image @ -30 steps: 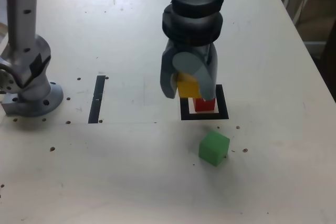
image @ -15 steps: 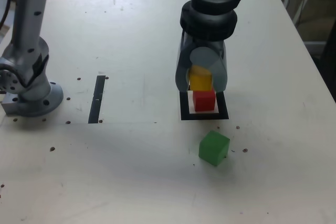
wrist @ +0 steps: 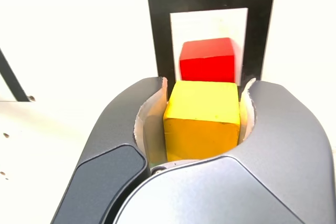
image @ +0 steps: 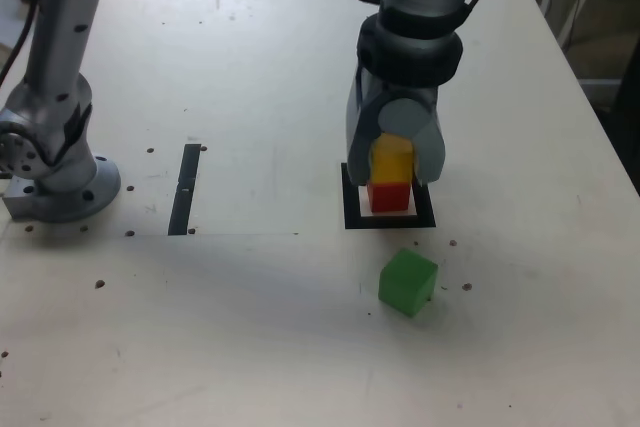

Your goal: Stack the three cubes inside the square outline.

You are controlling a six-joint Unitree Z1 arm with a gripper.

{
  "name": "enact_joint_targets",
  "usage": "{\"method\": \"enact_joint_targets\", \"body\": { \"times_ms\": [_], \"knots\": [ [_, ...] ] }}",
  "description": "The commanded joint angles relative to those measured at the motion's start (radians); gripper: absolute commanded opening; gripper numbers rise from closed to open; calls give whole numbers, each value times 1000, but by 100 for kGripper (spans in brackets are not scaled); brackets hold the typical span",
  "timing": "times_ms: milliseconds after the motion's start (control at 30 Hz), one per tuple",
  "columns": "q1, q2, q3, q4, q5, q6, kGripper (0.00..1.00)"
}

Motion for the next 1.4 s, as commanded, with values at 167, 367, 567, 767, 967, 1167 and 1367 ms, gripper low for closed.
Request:
{"method": "enact_joint_targets", "body": {
  "times_ms": [167, 367, 567, 767, 967, 1167, 1367],
  "knots": [
    [7, 14, 1, -8, 2, -8, 40],
    [12, 21, 6, -10, 12, -8, 43],
    [14, 27, 5, -12, 17, -8, 44],
    [18, 28, 7, -13, 9, 2, 69],
    [19, 27, 9, 7, 8, 10, 96],
    [19, 17, 10, 22, 15, 10, 99],
    [3, -18, -13, 56, 38, 24, 99]
  ]
}}
